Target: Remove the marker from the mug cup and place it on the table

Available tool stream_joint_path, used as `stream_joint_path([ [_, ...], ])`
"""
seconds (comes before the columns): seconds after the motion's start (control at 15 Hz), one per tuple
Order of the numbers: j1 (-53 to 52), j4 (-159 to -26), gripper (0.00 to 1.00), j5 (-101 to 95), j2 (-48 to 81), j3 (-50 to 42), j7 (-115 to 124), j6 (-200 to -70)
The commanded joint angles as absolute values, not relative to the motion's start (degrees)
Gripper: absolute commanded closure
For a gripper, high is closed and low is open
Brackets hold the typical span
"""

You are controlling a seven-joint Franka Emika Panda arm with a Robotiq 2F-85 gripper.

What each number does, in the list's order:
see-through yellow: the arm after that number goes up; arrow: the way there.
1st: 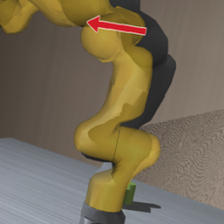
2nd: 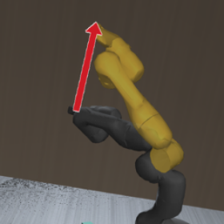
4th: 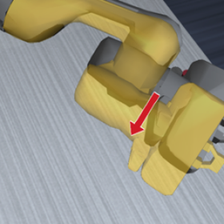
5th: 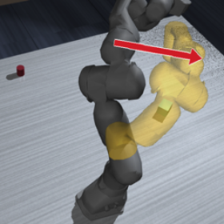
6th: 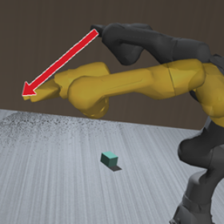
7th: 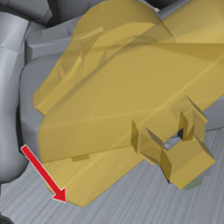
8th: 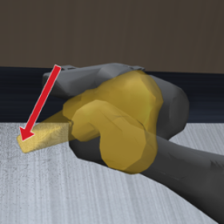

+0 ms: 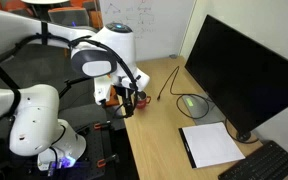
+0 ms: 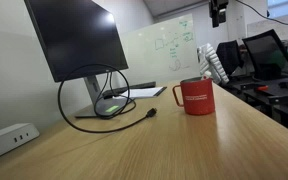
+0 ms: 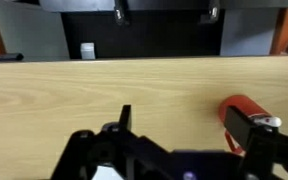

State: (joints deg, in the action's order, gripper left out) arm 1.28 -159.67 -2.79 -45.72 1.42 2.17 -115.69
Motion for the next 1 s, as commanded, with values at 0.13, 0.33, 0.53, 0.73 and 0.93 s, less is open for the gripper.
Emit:
stream_joint_path([
  [0.13,1.1,-159.5,0.00,-2.9,-45.7,1.3,2.3,-115.5],
  [0.33,1.1,-159.5,0.00,-2.9,-45.7,1.3,2.3,-115.5],
  [0.53,0.7,-157.6,0.00,-2.1,-42.7,1.3,2.4,-115.1],
  [0.73,-0.7,-153.8,0.00,0.0,-36.7,2.6,4.5,-115.7],
  [0.93,-2.1,-150.4,0.00,3.3,-31.0,3.9,6.8,-115.8],
])
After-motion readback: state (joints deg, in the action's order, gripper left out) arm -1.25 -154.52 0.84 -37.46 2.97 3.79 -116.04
